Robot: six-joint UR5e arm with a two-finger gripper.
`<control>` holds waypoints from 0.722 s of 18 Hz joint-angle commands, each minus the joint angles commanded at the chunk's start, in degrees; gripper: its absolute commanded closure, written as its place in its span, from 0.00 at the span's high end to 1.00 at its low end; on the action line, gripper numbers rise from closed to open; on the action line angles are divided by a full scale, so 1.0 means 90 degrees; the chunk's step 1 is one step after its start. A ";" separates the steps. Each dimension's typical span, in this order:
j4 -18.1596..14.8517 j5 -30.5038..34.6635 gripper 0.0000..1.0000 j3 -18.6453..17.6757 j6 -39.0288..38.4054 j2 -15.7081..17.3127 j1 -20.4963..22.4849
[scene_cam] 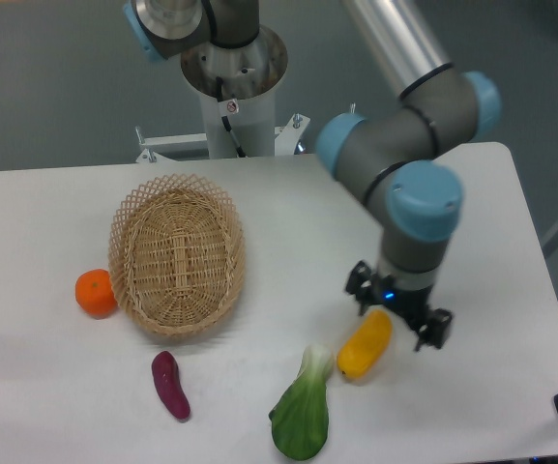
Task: Place the green vegetable on the table
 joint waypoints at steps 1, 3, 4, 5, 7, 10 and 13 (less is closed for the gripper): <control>-0.0040 0.0107 1.00 0.0108 0.0088 -0.0068 0.0069; -0.0031 0.0177 1.00 0.0294 0.0273 -0.0176 0.0137; -0.0031 0.0283 1.00 0.0372 0.0342 -0.0205 0.0196; -0.0041 0.0429 1.00 0.0469 0.0352 -0.0264 0.0225; -0.0041 0.0480 1.00 0.0616 0.0517 -0.0381 0.0322; -0.0002 0.0480 1.00 0.0724 0.0898 -0.0469 0.0488; -0.0001 0.0402 1.00 0.0744 0.1055 -0.0508 0.0616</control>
